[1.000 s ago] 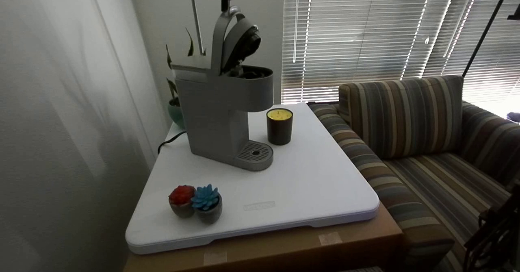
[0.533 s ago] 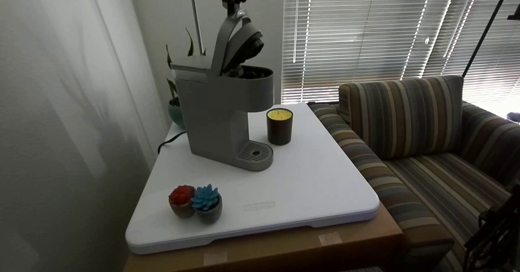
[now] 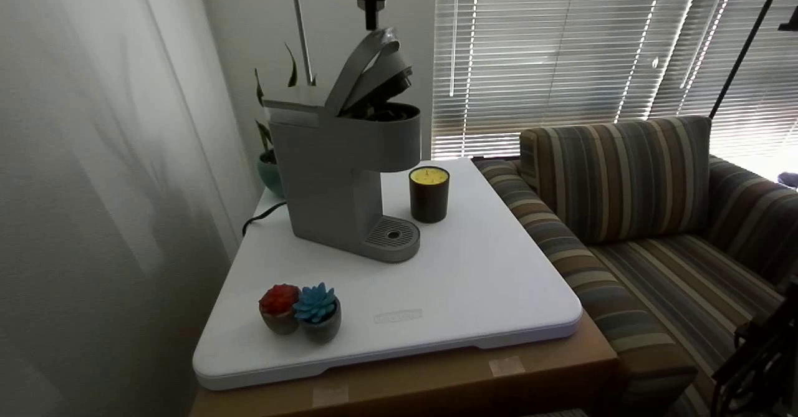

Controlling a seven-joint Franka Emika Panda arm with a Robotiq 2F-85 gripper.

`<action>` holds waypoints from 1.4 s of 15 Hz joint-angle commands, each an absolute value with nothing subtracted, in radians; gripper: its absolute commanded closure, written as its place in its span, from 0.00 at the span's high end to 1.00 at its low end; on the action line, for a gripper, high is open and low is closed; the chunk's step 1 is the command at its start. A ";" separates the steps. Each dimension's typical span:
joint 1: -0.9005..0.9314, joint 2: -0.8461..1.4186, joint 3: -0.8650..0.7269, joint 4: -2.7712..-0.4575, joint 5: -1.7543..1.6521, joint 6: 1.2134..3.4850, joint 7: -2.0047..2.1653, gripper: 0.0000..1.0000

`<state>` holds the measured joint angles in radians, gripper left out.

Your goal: Close the lid of the coffee maker

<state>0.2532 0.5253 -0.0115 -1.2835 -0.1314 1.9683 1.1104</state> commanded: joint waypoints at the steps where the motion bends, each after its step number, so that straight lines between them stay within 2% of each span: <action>1: 0.234 0.465 0.004 -1.372 -0.084 1.933 1.100 0.00; 21: 0.215 0.450 0.002 -1.483 0.000 1.913 1.101 0.00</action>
